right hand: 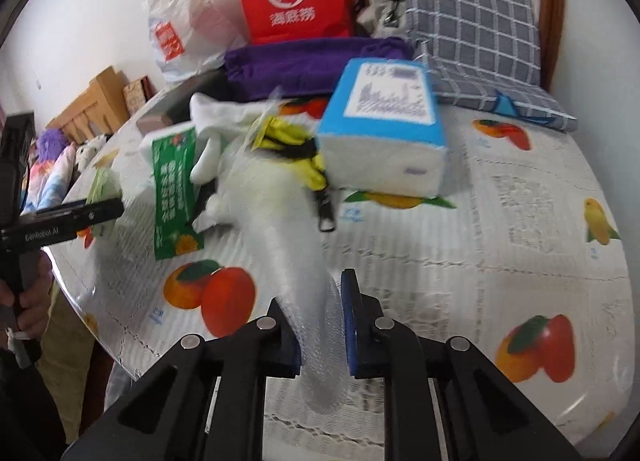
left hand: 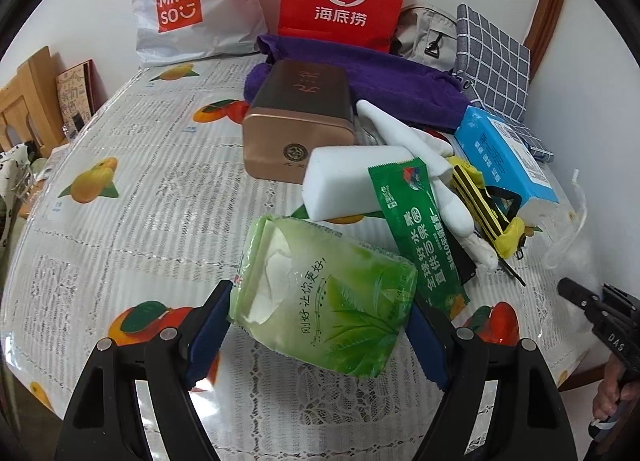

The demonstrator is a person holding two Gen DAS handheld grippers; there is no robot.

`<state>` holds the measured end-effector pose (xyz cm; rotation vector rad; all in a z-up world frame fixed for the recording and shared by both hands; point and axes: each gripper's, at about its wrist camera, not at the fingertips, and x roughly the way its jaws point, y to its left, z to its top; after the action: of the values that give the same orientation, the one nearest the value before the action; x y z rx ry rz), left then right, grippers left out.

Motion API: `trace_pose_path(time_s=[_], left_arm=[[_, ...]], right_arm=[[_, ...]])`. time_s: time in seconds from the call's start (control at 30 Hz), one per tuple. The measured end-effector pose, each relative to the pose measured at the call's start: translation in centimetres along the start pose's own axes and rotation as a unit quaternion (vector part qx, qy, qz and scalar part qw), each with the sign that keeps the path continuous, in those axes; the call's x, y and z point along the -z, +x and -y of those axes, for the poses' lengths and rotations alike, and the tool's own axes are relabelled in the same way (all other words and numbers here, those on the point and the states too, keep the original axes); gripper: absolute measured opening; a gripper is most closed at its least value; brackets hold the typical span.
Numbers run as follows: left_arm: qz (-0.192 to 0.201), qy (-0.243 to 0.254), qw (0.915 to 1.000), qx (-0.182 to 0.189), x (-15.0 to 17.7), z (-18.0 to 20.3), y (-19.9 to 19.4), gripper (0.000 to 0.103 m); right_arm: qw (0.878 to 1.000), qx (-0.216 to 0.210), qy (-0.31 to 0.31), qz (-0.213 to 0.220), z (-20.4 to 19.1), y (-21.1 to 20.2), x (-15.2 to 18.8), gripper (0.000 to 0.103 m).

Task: Organize soft objects
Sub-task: 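Place the tissue pack on the purple towel with the left tool while the right tool places the mesh bag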

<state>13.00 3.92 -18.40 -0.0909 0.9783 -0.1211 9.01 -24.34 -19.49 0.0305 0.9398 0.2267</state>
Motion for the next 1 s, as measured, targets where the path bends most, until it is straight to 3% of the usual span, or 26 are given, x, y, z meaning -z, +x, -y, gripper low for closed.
trace_pose_path(time_s=[0.4,1.0], left_arm=[[0.021,-0.007,0.9993,-0.031,-3.2,-0.4,-2.3,0.080],[0.044,0.003,0.9979,-0.047,-13.4,0.4,-1.9,0.080]], right_arm=[[0.999,-0.006,0.035,0.024,1.9,-2.5,-2.8,0.011],[0.998,0.005,0.029,0.050,1.6,-0.6,-15.6,0.011]])
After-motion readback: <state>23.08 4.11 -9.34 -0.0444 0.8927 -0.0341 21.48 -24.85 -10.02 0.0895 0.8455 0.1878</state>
